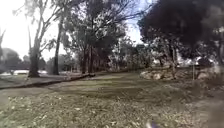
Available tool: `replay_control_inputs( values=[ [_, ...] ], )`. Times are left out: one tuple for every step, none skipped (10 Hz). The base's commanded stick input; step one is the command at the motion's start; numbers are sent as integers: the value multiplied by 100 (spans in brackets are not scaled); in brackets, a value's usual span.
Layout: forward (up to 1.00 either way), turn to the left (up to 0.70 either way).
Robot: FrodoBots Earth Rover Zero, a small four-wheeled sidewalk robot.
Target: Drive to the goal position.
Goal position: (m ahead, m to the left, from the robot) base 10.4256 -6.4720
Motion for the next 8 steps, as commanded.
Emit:
replay_control_inputs(
  values=[
    [70,0],
    [70,0],
    [70,0],
    [70,0],
    [70,0],
    [70,0],
    [70,0],
    [70,0]
  ],
)
